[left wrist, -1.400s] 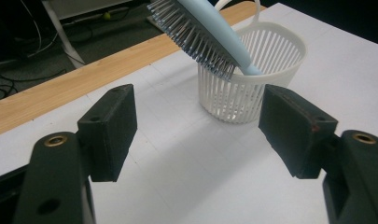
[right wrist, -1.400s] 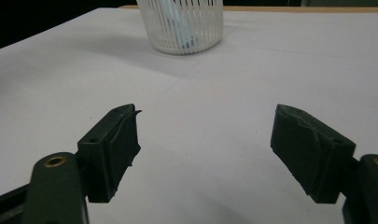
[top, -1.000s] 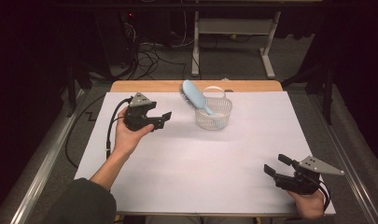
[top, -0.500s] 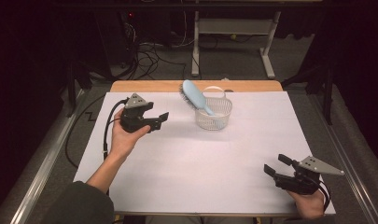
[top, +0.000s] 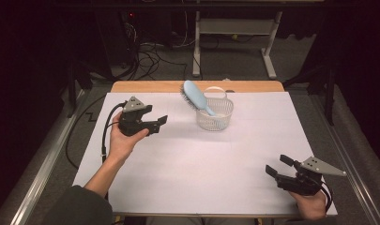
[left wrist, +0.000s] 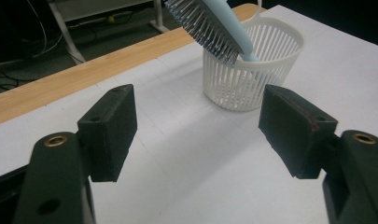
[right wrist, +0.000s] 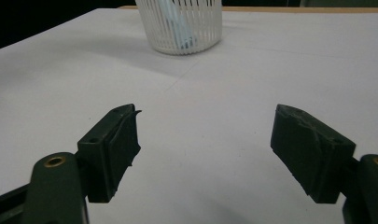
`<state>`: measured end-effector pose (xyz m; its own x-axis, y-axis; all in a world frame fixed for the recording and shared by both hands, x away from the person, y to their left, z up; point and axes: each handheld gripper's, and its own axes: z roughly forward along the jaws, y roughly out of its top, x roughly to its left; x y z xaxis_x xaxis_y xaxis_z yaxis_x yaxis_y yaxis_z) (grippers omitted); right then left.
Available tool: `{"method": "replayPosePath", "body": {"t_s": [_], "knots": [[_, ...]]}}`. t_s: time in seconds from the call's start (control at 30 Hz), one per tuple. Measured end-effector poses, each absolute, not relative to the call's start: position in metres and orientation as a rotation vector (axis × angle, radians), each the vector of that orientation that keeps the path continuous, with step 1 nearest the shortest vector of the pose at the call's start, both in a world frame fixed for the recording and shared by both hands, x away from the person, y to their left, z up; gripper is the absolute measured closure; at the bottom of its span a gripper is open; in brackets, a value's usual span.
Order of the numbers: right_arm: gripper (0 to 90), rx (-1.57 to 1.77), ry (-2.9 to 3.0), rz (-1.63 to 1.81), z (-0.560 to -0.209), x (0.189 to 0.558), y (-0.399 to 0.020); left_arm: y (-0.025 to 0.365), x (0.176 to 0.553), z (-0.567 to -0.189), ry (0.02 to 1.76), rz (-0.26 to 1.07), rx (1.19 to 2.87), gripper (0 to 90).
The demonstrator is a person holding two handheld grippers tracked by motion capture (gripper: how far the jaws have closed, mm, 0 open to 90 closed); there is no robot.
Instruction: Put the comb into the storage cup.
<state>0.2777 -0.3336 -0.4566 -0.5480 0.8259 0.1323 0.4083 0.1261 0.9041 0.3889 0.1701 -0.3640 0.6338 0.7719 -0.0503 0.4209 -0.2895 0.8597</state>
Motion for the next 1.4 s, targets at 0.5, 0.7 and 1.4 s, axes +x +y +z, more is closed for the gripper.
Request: {"method": "replayPosePath", "body": {"t_s": [0.5,0.7,1.4], "knots": [[23.7,1.190,2.004,1.401,-0.456,0.277,-0.334,0.174,0.380,-0.369,0.947,0.451,1.909,28.9],[23.7,1.187,2.006,1.399,-0.456,0.277,-0.333,0.175,0.373,-0.368,0.944,0.476,1.915,28.9],[23.7,1.193,1.992,1.406,-0.455,0.275,-0.334,0.189,0.351,-0.371,0.937,0.488,1.883,28.8]]}}
